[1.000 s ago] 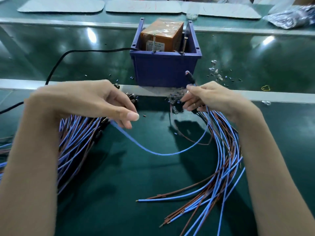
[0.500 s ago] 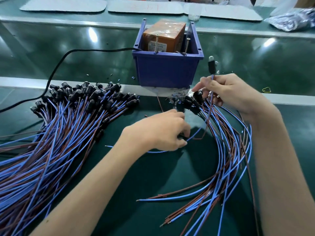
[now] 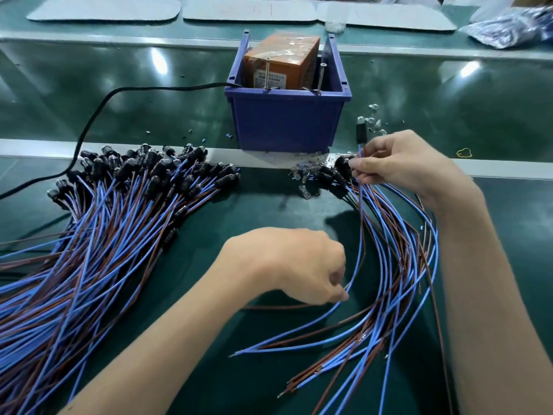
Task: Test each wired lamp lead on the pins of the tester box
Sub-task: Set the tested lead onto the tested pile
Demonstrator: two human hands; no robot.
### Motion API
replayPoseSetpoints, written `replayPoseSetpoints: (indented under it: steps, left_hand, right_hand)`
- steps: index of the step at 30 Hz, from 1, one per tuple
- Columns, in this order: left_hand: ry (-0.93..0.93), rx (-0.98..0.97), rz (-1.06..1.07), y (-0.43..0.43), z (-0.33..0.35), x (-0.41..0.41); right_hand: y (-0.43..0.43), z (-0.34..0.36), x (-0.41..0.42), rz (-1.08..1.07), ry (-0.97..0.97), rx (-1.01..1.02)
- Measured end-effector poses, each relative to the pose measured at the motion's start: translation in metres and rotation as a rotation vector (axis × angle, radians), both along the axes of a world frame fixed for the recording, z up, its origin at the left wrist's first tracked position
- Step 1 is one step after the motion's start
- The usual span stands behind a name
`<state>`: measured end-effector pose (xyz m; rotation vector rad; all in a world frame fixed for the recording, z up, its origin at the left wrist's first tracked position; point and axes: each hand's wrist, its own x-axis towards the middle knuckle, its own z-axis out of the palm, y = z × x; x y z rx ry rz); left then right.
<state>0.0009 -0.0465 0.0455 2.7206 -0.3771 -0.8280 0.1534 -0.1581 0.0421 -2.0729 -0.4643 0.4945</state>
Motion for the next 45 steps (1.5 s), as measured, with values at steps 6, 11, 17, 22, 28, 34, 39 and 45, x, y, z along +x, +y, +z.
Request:
replayPoseSetpoints:
  steps: [6,11,17,22,28,34,39,45]
  left_hand:
    - [0.119,-0.059,-0.06,-0.008,0.007,-0.004]
    - [-0.075,0.074,0.227,0.057,0.015,0.006]
    - [-0.492,0.34,0.857,0.111,-0.009,0.014]
    - [-0.583,0.342,0.88,0.105,-0.02,0.02]
    - [-0.787,0.008,0.87,0.102,0.011,0.009]
    - [-0.938,-0.336,0.717,0.077,0.051,-0.009]
    - [-0.871,-0.483,0.589,0.059,0.066,-0.011]
    - [-0.813,-0.564,0.588,0.046,0.068,-0.002]
  right_hand:
    - [-0.002,-0.006,0.001,0.058,-0.084,-0.318]
    - [-0.004,0.0,-0.001,0.035,-0.232,-0.425]
    - [-0.002,0.001,-0.001,0.039,-0.225,-0.344]
    - [0.0,-0.001,-0.001,0.051,-0.189,-0.283]
    - [0.012,0.015,-0.02,0.243,-0.036,0.13]
    - [0.04,0.015,-0.047,0.497,0.051,0.175]
    - [0.054,0.016,-0.062,0.56,0.002,0.326]
    - [0.053,0.022,-0.061,0.493,-0.155,0.453]
